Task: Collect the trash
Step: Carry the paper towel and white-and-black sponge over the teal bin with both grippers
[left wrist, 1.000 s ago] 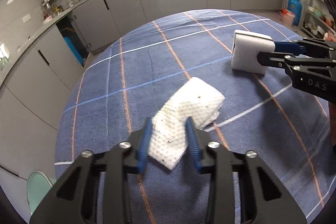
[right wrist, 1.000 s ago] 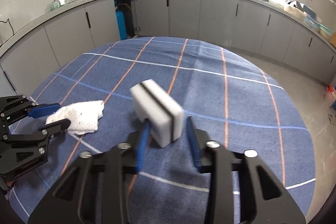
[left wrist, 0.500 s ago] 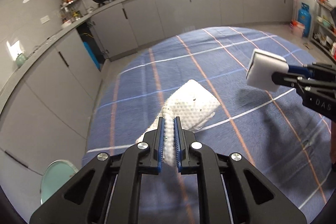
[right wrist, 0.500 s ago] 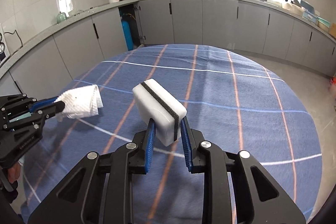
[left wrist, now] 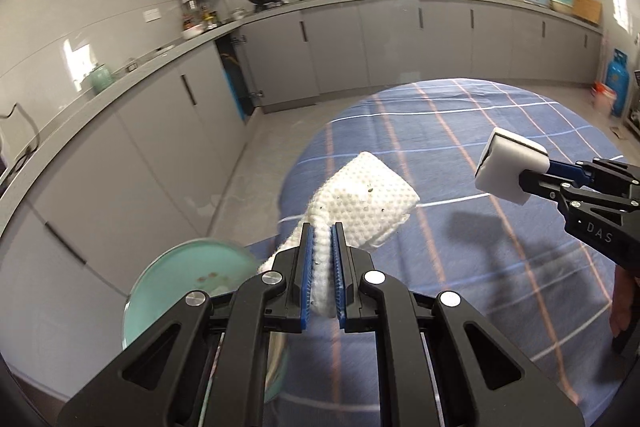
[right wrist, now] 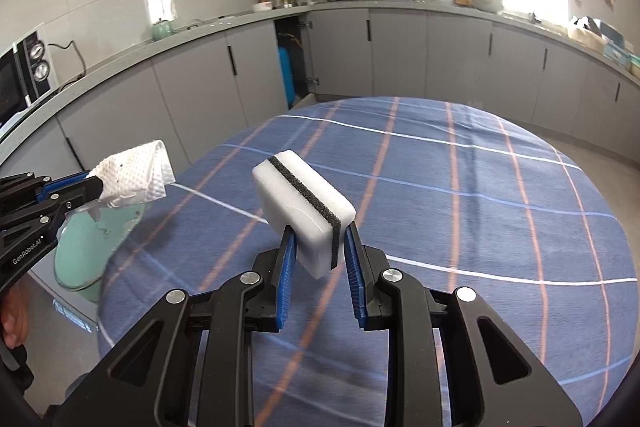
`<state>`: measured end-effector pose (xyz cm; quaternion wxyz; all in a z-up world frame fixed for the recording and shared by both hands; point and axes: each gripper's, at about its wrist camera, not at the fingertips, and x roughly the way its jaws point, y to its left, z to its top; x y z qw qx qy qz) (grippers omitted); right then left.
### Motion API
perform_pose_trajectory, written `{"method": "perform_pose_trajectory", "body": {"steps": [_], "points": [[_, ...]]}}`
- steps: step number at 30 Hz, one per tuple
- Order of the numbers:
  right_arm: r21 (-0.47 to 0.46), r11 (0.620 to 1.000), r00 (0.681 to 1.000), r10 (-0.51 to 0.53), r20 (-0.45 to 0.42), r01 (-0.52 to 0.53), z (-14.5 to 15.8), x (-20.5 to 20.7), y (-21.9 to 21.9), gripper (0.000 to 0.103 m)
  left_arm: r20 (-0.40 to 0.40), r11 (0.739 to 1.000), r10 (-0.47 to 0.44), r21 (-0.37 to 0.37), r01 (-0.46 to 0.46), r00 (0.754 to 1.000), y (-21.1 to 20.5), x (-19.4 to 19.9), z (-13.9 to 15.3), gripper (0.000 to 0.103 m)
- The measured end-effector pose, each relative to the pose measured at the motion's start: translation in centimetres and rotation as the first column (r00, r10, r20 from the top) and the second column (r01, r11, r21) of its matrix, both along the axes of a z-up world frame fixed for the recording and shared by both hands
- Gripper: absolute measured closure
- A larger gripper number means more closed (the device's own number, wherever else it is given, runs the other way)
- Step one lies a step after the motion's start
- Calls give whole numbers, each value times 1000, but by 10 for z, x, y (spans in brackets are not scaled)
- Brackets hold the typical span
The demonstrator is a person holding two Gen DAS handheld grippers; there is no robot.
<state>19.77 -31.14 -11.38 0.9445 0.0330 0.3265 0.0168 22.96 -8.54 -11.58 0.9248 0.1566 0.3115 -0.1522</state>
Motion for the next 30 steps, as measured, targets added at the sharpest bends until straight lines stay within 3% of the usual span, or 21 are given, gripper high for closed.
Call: {"method": "perform_pose_trajectory", "body": {"steps": [20,30], "points": [[-47,988,985,151,78,-148,24,15,100,78,77,981,193,-42,-190,978,110,-17,26,93],[-58,977,971,211,109,-206,41,25,138,78,88,969,245,-58,-240,966,136,-20,27,93]]}}
